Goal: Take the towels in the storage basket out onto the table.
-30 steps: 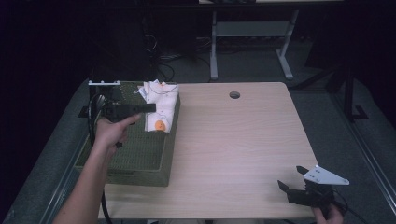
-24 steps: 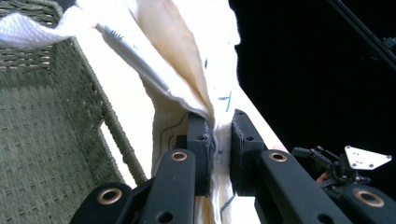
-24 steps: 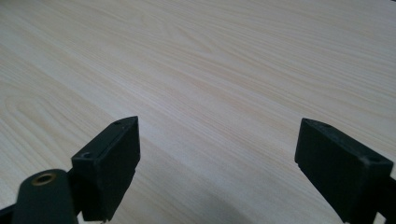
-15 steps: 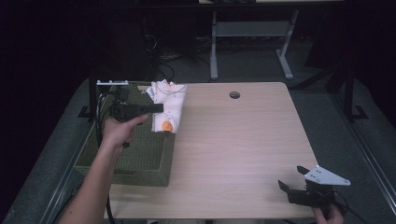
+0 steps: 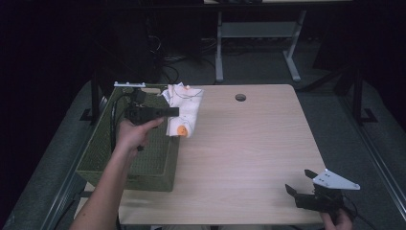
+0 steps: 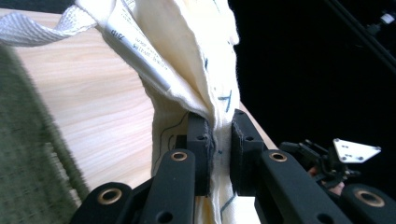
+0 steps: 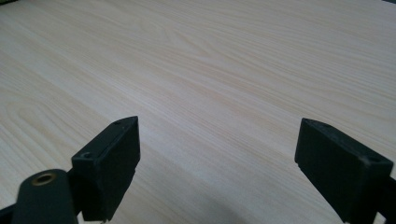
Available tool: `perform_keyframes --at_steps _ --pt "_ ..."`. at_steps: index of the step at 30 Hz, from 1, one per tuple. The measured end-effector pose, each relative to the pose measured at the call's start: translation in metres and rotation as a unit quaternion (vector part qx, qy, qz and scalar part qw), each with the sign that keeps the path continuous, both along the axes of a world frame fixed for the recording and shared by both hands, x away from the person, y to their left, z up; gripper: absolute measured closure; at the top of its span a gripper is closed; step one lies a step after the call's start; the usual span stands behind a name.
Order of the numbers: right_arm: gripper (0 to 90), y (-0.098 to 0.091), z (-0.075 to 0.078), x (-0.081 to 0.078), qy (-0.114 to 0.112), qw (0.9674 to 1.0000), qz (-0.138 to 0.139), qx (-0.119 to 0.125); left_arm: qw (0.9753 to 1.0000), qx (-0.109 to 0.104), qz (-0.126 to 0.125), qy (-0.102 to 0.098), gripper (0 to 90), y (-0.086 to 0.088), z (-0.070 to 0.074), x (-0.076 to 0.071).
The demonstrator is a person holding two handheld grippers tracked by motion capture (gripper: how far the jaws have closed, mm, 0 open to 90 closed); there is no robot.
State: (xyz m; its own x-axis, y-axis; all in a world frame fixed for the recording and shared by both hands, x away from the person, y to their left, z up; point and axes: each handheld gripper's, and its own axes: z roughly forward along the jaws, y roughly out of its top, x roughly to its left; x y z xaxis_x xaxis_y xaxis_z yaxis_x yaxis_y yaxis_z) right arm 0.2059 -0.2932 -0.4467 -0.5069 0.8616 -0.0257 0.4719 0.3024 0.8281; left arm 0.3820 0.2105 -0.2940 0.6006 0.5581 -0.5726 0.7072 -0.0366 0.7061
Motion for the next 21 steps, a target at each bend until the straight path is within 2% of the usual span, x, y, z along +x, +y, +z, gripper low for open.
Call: perform_keyframes --at_steps 10,15,21 --pt "13.9 0.0 0.001 -0.001 -0.001 1.0 -0.001 0.001 0.9999 0.008 -0.01 0.002 80.7 -0.013 -0.002 0.002" --pt "13.8 -0.001 0.001 0.0 -0.002 1.0 -0.002 0.0 0.9999 0.009 -0.01 -0.005 80.7 -0.019 -0.004 0.004" --pt "13.8 -0.003 0.001 -0.001 -0.002 1.0 -0.006 0.001 0.9997 0.014 -0.02 -0.004 80.7 -0.03 -0.006 0.006"
